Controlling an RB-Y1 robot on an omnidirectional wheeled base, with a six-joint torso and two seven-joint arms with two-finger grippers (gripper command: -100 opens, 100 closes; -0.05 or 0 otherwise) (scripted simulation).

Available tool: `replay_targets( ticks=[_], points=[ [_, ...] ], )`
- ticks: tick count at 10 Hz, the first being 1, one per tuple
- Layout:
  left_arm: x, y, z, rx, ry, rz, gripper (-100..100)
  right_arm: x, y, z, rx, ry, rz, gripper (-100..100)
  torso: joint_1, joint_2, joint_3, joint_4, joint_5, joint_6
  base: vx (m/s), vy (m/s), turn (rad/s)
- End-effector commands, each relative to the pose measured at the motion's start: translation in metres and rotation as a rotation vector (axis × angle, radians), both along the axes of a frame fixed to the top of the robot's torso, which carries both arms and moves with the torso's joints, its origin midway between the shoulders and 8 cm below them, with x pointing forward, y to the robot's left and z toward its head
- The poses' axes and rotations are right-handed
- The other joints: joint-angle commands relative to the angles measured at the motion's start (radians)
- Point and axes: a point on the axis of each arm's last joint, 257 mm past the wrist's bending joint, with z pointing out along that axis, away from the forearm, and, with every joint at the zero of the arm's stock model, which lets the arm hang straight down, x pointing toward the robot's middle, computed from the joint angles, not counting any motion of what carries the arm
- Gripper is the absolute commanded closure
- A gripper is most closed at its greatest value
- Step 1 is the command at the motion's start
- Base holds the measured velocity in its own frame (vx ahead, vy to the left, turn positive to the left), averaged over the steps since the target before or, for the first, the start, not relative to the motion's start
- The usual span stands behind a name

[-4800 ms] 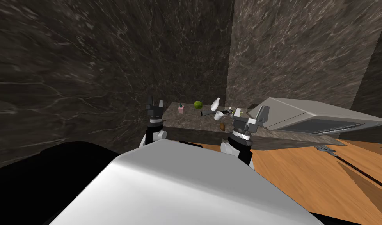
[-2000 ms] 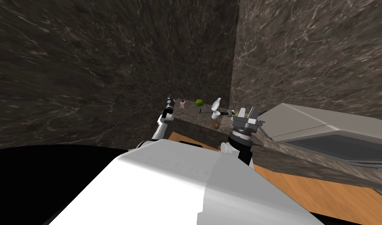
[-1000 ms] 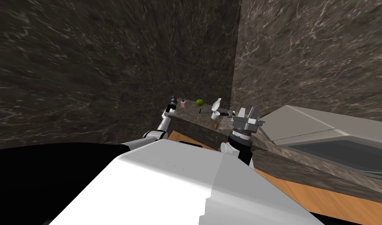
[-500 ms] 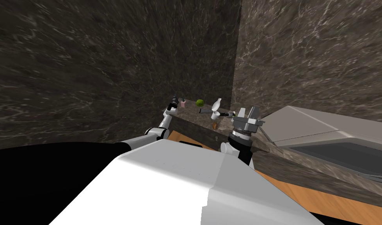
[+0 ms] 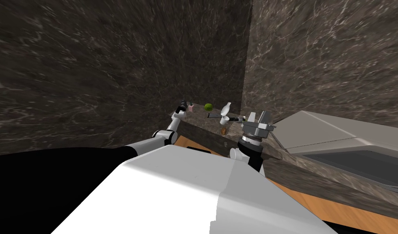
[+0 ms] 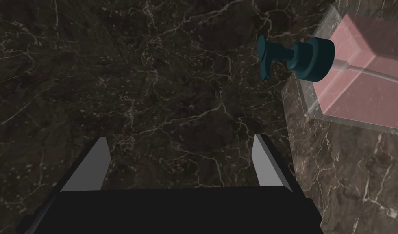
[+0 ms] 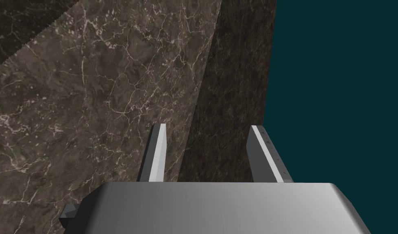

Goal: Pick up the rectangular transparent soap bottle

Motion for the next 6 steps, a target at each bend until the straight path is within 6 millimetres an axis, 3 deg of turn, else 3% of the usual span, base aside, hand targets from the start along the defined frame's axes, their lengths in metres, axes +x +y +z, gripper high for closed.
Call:
replay_targets(
  ticks=[1, 6],
  points=[
    [0.005, -0.003, -0.006, -0.008, 0.022, -0.004, -100, 0.000, 0.000, 0.000, 0.000, 0.000, 0.000, 0, 0.000, 0.000, 0.000, 0.000, 0.000, 0.000, 0.003, -0.013, 0.018],
    [0.019, -0.015, -0.016, -0.037, 0.080, -0.022, -100, 0.000, 0.000, 0.000, 0.000, 0.000, 0.000, 0, 0.000, 0.000, 0.000, 0.000, 0.000, 0.000, 0.004, -0.010, 0.016]
  ],
)
